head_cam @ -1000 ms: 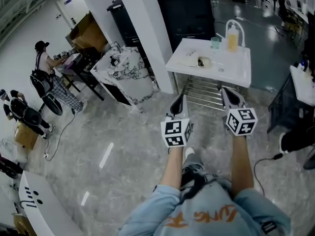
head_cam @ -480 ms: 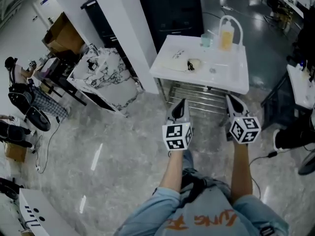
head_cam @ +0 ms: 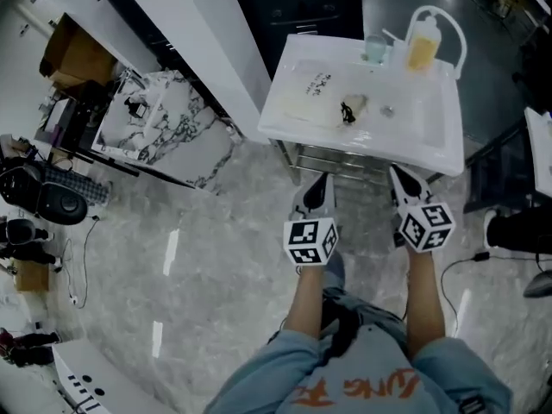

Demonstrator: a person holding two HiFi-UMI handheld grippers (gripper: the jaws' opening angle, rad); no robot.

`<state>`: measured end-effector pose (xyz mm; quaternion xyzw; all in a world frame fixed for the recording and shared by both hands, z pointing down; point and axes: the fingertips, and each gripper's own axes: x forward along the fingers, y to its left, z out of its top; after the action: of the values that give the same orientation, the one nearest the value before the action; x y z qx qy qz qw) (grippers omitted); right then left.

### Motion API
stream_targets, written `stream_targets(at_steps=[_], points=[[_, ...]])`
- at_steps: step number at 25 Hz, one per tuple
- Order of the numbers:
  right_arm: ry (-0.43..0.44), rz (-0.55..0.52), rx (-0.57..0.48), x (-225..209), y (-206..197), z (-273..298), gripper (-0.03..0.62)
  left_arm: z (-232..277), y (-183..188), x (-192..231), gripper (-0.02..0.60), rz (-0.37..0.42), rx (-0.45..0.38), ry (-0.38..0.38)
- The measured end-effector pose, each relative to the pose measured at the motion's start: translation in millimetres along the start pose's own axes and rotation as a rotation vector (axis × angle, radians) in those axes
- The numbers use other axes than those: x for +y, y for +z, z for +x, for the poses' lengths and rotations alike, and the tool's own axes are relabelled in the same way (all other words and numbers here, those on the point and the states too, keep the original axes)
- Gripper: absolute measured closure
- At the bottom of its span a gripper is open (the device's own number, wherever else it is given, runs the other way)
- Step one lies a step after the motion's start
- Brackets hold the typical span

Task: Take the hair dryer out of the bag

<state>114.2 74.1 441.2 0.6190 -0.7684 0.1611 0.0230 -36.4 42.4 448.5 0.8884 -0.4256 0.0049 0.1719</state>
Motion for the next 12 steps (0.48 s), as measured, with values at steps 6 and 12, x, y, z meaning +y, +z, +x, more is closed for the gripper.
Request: stream_targets(at_steps=[6, 12], points=[[0.031, -0.003, 0.010, 6.8, 24.6, 88.5, 0.594, 47.3, 31.8, 57.8, 0.580, 0.009, 0.003, -0.004], [0.061, -0.033, 0.032, 17.0, 35.8, 153.3, 0.594, 79.0, 43.4, 104.4, 0.580, 0.011, 0.029, -0.009]])
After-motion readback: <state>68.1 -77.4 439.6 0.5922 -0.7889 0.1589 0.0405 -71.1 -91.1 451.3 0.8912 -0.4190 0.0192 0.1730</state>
